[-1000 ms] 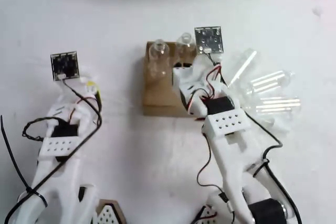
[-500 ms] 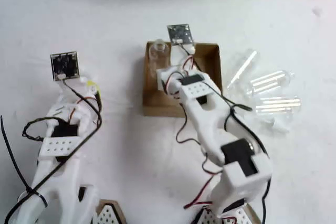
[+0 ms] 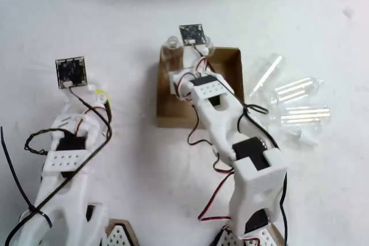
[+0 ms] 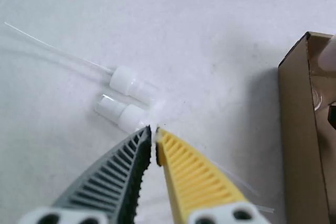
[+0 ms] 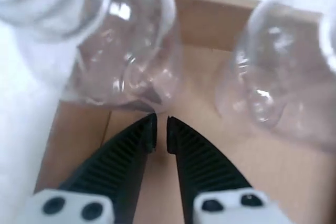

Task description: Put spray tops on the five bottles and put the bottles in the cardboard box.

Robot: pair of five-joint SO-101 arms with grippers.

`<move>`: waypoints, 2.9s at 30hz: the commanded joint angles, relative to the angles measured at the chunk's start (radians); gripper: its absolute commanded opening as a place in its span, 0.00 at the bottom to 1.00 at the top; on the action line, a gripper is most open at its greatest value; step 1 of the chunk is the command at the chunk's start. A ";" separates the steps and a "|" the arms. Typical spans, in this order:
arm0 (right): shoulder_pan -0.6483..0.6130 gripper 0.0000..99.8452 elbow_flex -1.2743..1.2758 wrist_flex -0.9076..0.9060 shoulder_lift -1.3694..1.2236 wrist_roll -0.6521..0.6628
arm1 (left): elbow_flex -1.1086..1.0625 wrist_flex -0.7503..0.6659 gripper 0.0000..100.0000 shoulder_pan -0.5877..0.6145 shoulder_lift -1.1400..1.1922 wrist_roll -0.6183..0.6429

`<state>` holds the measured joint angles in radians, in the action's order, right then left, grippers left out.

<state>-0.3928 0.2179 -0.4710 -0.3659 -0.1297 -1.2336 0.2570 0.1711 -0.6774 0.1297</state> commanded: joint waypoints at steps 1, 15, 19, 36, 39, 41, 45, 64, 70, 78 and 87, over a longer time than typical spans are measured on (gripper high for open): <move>0.004 0.02 -0.038 -0.054 0.050 -0.008 | 0.005 -0.026 0.02 -0.013 -0.012 -0.011; 0.423 0.02 -0.031 -0.670 0.792 -0.006 | 0.005 -0.026 0.02 -0.013 -0.012 -0.011; 0.644 0.02 -0.029 -0.650 0.846 0.037 | 0.003 -0.021 0.02 -0.013 -0.012 -0.011; 0.777 0.02 -0.032 -0.550 0.383 0.859 | -0.012 -0.028 0.02 -0.013 -0.012 -0.012; 0.773 0.02 -0.037 -0.550 0.354 0.970 | -0.011 -0.028 0.02 -0.013 -0.012 -0.012; 0.769 0.02 -0.037 -0.553 0.357 1.083 | -0.011 -0.028 0.02 -0.021 -0.012 -0.012; 0.736 0.02 -0.031 -0.590 0.397 1.244 | -0.011 -0.028 0.02 -0.033 -0.012 -0.044; 0.648 0.17 0.144 -0.662 0.410 1.840 | -0.012 -0.043 0.02 -0.033 -0.012 -0.054; 0.639 0.12 0.170 -0.622 0.410 1.875 | -0.015 -0.058 0.02 -0.035 -0.012 -0.054; 0.644 0.12 0.163 -0.573 0.320 1.873 | -0.015 -0.058 0.02 -0.035 -0.012 -0.054; 0.644 0.22 0.163 -0.556 0.283 1.877 | -0.017 -0.061 0.02 -0.044 -0.012 -0.055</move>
<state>0.2562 0.3928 -1.0418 -0.0913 1.7346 -1.2536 0.2202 0.1481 -0.6774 0.0852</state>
